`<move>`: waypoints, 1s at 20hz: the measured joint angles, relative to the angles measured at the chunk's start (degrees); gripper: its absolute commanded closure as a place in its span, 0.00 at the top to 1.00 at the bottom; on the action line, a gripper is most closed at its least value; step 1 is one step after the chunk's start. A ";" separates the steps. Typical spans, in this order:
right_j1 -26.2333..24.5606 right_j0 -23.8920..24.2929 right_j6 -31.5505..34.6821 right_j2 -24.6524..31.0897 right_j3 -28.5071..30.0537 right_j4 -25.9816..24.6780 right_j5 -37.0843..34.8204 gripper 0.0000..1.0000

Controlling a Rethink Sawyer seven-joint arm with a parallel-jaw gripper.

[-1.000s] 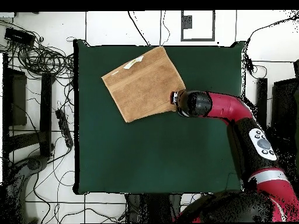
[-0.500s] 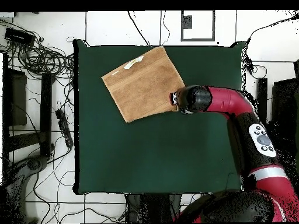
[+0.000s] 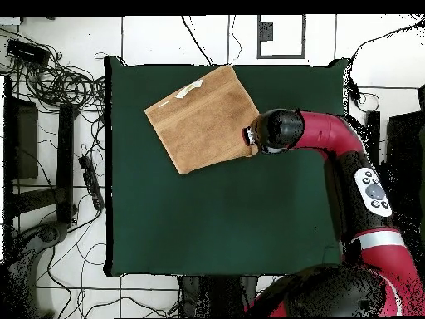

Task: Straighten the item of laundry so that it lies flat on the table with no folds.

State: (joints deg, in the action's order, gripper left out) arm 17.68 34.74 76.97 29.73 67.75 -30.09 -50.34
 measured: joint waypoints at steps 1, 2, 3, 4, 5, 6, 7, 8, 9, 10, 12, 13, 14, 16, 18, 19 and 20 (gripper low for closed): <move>-0.27 -0.03 -0.87 0.12 -0.69 -0.04 -0.72 0.00; -0.55 -0.08 -1.65 0.21 -1.38 -0.07 -1.40 0.00; -0.80 -0.12 -2.47 0.27 -1.96 -0.12 -2.03 0.00; -0.94 -0.16 -3.08 0.30 -2.36 -0.12 -2.48 0.00; -1.08 -0.20 -3.69 0.31 -2.78 -0.15 -2.86 0.00; -1.22 -0.24 -4.29 0.32 -3.19 -0.19 -3.24 0.00; -1.29 -0.27 -4.90 0.32 -3.50 -0.25 -3.46 0.00; -1.29 -0.27 -5.55 0.32 -3.76 -0.30 -3.52 0.00; -1.30 -0.27 -5.66 0.32 -3.83 -0.31 -3.52 0.00; -1.30 -0.27 -5.80 0.32 -4.00 -0.36 -3.52 0.00; -1.30 -0.25 -5.81 0.34 -4.13 -0.42 -3.52 0.00; -1.35 -0.22 -5.81 0.38 -4.32 -0.46 -3.52 0.00; -1.39 -0.18 -5.81 0.43 -4.41 -0.49 -3.53 0.00; -1.69 0.07 -6.11 0.75 -4.97 -0.58 -3.53 0.00; -1.95 0.30 -6.54 1.08 -5.40 -0.65 -3.53 0.00; -2.17 0.47 -7.20 1.41 -5.79 -0.70 -3.53 0.00; -2.53 0.63 -8.32 1.77 -6.37 -0.77 -3.53 0.00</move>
State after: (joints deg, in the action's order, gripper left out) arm 15.15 35.37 68.65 31.51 61.38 -30.85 -53.86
